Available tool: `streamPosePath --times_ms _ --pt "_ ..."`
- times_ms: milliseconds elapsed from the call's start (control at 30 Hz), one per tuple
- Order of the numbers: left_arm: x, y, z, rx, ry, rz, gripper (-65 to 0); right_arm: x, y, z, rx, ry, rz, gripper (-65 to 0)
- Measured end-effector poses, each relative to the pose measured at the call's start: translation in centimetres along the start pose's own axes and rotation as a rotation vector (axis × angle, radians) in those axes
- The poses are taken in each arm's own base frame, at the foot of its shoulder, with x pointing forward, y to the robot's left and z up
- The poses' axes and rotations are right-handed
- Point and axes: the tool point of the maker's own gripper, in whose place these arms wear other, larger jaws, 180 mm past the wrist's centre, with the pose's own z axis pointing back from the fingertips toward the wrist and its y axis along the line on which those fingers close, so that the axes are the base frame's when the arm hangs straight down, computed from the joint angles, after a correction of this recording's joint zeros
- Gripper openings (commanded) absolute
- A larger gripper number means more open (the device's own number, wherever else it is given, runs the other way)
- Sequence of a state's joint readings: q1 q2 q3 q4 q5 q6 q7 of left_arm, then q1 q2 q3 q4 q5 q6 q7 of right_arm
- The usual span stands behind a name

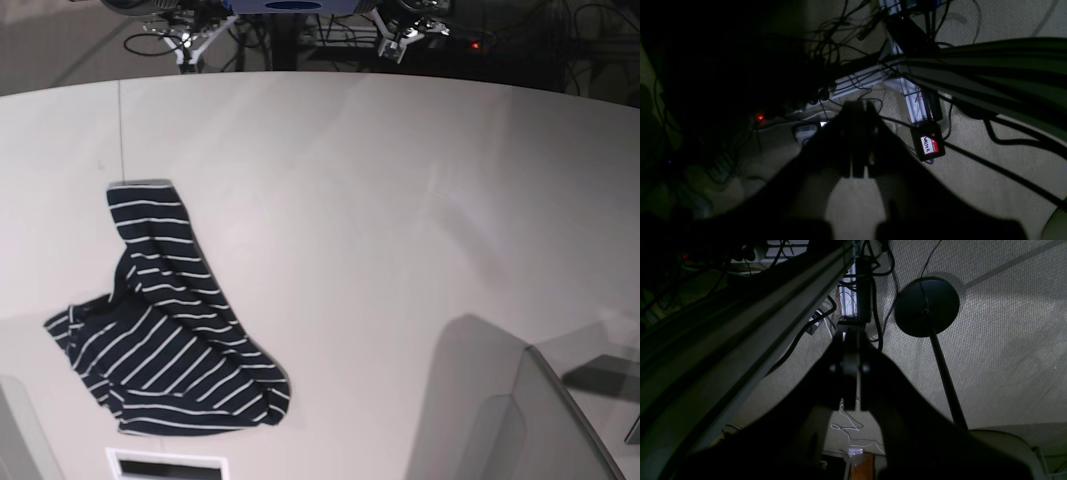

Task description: Layout the t-shirt on the table in an organized manner, then fold the t-shirt properly

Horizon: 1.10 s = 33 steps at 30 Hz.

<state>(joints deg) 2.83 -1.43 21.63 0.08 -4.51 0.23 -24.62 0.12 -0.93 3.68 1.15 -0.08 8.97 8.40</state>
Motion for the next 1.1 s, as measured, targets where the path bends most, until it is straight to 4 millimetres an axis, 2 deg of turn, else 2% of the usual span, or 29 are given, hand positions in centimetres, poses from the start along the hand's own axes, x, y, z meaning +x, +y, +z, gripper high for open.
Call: streamPosePath --times_ms 167,300,367,433,500,567,633,733,833,900,1000,1100 --pt "0.6 0.3 -0.2 0.003 -0.003 -0.003 -65.0 0.0 0.0 0.0 0.000 0.001 0.000 -63.5" --pt "2.8 1.1 -0.8 0.015 -0.047 -0.009 -65.0 0.1 0.0 0.0 0.000 -0.001 0.000 -63.5" --pt "2.7 2.2 -0.6 0.028 -0.054 -0.018 -65.0 0.2 0.0 0.0 0.001 -0.004 0.001 -63.5" --pt "0.6 3.8 0.1 0.051 -0.017 -0.029 -65.0 0.2 0.0 0.0 0.000 -0.006 0.000 -63.5" --pt "-2.7 4.9 1.2 0.072 0.045 -0.038 -65.0 0.2 0.0 0.0 0.000 -0.008 -0.002 -63.5" --pt "-5.4 5.1 2.3 0.074 0.098 -0.042 -65.0 0.1 0.0 0.0 0.001 -0.003 -0.002 -63.5" --pt "-6.7 4.7 2.7 0.073 0.131 -0.024 -65.0 0.2 0.0 0.0 0.000 -0.007 -0.001 -63.5" --pt "-4.9 4.0 1.9 0.061 0.092 -0.017 -65.0 0.3 0.0 0.0 0.000 -0.010 0.000 -63.5" --pt "-1.4 2.7 0.5 0.050 0.030 -0.008 -65.0 0.3 0.0 0.0 0.001 -0.009 -0.001 -63.5" --pt "0.1 1.4 0.0 0.028 -0.005 0.002 -65.0 0.3 0.5 -0.1 0.007 -0.010 -0.004 -63.5" --pt "-0.1 -0.6 0.1 -0.012 -0.003 -0.003 -65.0 0.3 1.9 -0.2 0.029 -0.011 -0.005 -63.8" --pt "-1.2 -0.2 0.4 -0.006 0.020 -0.001 -65.0 0.0 2.1 -0.1 0.032 -0.056 -0.008 -63.5"
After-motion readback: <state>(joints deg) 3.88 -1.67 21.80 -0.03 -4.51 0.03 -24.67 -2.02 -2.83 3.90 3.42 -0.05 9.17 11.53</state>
